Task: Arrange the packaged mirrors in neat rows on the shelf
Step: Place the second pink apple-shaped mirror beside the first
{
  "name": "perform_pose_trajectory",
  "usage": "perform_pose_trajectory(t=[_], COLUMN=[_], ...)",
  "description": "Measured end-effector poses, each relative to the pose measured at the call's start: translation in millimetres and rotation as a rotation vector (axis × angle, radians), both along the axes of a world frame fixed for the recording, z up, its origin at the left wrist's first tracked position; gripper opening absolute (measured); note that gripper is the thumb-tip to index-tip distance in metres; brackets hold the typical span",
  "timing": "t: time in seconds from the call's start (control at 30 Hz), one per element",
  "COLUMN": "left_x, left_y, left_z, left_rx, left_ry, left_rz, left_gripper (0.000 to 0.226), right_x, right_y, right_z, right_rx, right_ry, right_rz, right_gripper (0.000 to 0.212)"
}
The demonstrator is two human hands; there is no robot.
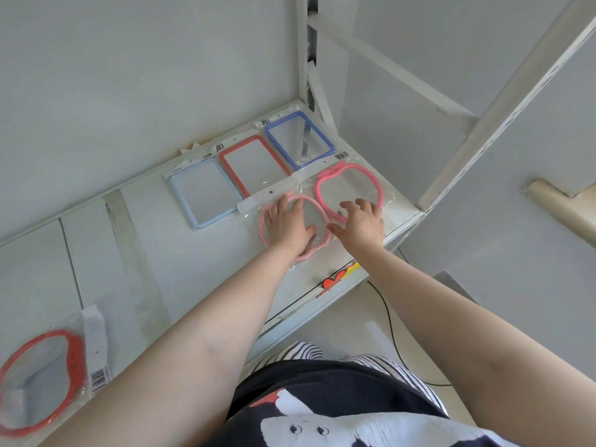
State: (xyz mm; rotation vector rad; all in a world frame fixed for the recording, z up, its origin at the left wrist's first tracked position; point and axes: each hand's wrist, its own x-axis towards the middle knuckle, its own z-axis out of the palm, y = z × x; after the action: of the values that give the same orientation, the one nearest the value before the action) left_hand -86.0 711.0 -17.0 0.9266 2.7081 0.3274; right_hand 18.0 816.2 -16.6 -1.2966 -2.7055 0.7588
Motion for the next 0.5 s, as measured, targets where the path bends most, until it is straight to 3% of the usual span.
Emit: perform_pose_trajectory(t=[0.13, 0.33, 0.5], left_x=[6.1, 37.0, 87.4], left_y=[-13.8, -51.9, -99.4], left_z=[13.1, 31.6, 44.2], left_rx=[0.082, 0.11, 0.109], left_ry=[0.04, 0.083, 0.144], left_rz=[0.039, 0.13, 0.201], left_gripper=[0.046, 0.055, 0.048], right_x=[6.8, 27.0, 59.3], right_y=[-4.2, -25.0, -55.8], right_z=[12.3, 32.0, 44.5], right_rx=[-0.013, 0.024, 0.049], right_ry=[0.034, 0.047, 0.026], right_rz=[0.044, 0.189, 0.364], right_gripper=[0.052, 0.05, 0.049])
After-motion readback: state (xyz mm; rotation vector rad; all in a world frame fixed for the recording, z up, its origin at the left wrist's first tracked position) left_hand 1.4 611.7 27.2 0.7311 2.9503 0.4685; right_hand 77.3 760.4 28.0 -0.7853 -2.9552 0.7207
